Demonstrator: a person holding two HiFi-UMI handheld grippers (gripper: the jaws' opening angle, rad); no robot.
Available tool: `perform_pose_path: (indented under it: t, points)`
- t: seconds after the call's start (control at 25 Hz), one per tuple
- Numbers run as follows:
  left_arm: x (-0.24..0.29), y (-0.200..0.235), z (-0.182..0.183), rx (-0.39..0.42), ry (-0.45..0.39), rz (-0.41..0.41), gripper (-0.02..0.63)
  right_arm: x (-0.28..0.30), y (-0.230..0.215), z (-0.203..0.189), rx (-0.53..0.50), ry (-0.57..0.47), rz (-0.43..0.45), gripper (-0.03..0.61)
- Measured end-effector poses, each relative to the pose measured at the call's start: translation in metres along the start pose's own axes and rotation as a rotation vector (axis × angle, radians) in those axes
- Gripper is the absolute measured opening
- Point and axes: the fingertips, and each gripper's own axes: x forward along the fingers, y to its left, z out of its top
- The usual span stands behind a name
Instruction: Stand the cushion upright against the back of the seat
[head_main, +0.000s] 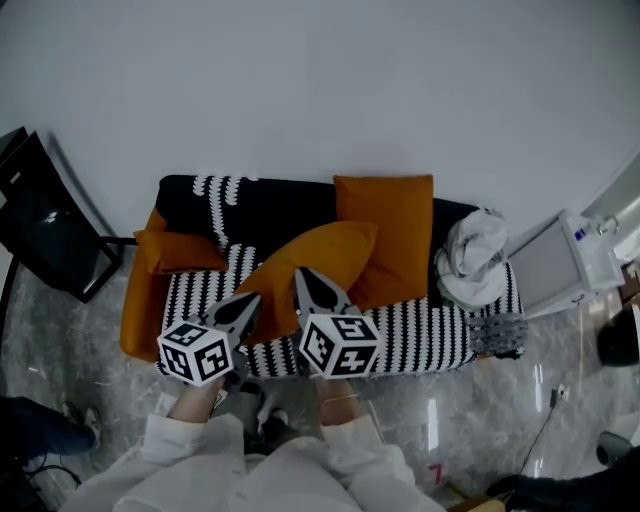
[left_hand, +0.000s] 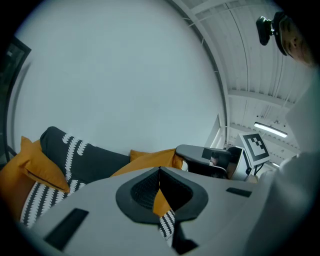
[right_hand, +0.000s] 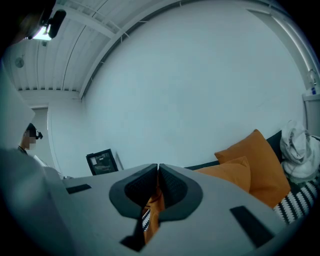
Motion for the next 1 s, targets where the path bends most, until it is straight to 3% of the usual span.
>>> perform_pose_path:
  t: [1.0]
  points:
    - [0.099, 0.150, 0.126, 0.009, 0.053, -0.149, 0.008, 0.197, -0.021, 0.092, 0.006, -0.085, -0.119, 0.021]
